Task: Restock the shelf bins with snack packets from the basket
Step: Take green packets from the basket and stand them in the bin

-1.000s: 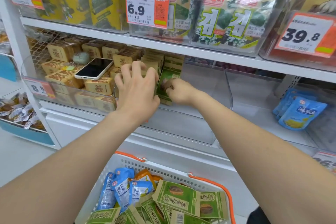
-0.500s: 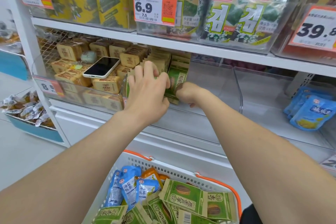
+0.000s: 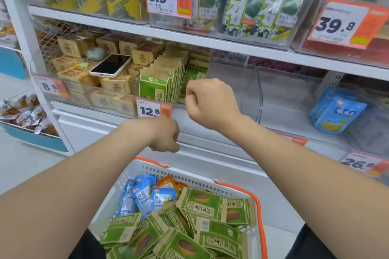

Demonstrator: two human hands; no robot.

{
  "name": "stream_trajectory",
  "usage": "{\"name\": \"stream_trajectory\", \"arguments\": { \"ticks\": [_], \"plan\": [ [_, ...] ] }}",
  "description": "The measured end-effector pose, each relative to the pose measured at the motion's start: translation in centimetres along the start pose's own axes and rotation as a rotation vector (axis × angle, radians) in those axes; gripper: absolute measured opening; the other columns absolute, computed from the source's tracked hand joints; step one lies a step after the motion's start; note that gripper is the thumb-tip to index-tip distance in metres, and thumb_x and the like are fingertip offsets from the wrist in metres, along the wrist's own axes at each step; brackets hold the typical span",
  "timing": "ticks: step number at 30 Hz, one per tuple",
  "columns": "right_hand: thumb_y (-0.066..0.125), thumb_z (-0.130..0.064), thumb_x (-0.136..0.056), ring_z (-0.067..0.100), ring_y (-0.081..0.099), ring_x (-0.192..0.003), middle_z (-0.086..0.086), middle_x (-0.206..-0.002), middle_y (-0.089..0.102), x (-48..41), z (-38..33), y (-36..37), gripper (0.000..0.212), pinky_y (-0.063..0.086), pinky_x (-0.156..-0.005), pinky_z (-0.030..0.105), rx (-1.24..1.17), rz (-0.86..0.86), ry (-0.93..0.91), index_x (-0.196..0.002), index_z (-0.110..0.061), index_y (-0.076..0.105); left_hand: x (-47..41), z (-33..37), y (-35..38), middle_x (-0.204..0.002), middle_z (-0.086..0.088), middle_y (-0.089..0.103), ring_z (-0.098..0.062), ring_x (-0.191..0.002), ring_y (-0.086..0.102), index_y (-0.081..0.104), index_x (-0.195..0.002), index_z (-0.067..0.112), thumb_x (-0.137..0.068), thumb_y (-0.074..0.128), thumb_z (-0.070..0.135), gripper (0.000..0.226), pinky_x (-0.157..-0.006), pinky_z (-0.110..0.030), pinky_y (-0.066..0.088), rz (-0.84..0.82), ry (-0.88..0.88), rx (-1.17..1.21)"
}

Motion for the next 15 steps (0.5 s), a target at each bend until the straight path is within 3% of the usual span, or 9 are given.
{"name": "stream_trajectory", "arguments": {
  "ticks": [2, 5, 7, 9, 12, 15],
  "plan": [
    [0.048, -0.025, -0.077, 0.030, 0.041, -0.055, -0.001, -0.057, 0.047, 2.2, -1.8, -0.6, 0.012, 0.030, -0.051, 0.029, 0.024, -0.078, -0.153, -0.066, -0.019, 0.050, 0.6, 0.5, 1.4, -0.114, -0.005, 0.074, -0.028, -0.106, 0.069, 0.073, -0.109, 0.023, -0.089, 0.061, 0.054, 0.038, -0.094, -0.045, 0.057, -0.069, 0.001, -0.033],
    [0.053, -0.027, -0.086, 0.032, 0.043, -0.064, 0.001, -0.064, 0.034, 5.4, -2.5, 1.3, 0.015, 0.032, -0.057, 0.032, 0.164, -0.547, -0.129, -0.074, -0.020, 0.050, 1.4, 1.4, 3.3, -0.120, -0.003, 0.070, -0.028, -0.111, 0.066, 0.071, -0.116, 0.025, -0.092, 0.061, 0.052, 0.038, -0.098, -0.043, 0.055, -0.127, 0.005, -0.090],
    [0.057, -0.023, -0.087, 0.029, 0.048, -0.065, 0.002, -0.070, 0.039, 8.0, -2.0, 3.0, 0.020, 0.037, -0.057, 0.030, 0.196, -0.804, -0.084, -0.071, -0.015, 0.048, 1.6, 2.2, 4.7, -0.124, -0.004, 0.068, -0.029, -0.114, 0.065, 0.070, -0.121, 0.022, -0.094, 0.060, 0.052, 0.041, -0.098, -0.043, 0.054, -0.165, 0.010, -0.139],
    [0.058, -0.019, -0.086, 0.029, 0.058, -0.069, 0.003, -0.073, 0.053, 11.0, -1.8, 4.7, 0.015, 0.046, -0.056, 0.031, 0.194, -1.015, -0.088, -0.072, -0.017, 0.057, 1.9, 3.4, 5.9, -0.128, -0.004, 0.067, -0.029, -0.116, 0.065, 0.068, -0.126, 0.021, -0.096, 0.060, 0.052, 0.044, -0.098, -0.042, 0.054, -0.196, 0.030, -0.160],
    [0.057, -0.019, -0.093, 0.031, 0.065, -0.088, 0.005, -0.092, 0.065, 15.3, -2.1, 7.2, 0.011, 0.049, -0.062, 0.034, 0.236, -1.275, -0.164, -0.096, -0.015, 0.068, 2.1, 5.3, 7.5, -0.130, -0.004, 0.066, -0.028, -0.115, 0.065, 0.063, -0.133, 0.022, -0.099, 0.061, 0.049, 0.043, -0.099, -0.041, 0.054, -0.240, 0.071, -0.146],
    [0.054, -0.015, -0.099, 0.033, 0.059, -0.118, 0.009, -0.134, 0.058, 18.5, -3.4, 9.1, 0.044, 0.046, -0.072, 0.036, 0.252, -1.429, -0.268, -0.143, -0.020, 0.053, 1.3, 6.0, 9.1, -0.134, -0.006, 0.065, -0.030, -0.112, 0.064, 0.065, -0.127, 0.020, -0.100, 0.060, 0.047, 0.039, -0.097, -0.040, 0.053, -0.244, 0.101, -0.188]
  ]
}}
Point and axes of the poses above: each hand's wrist, its own x-axis away from the middle knuckle, its own y-axis out of the palm, z = x × y, the point moved 4 cm from there along -x, towards the middle knuckle
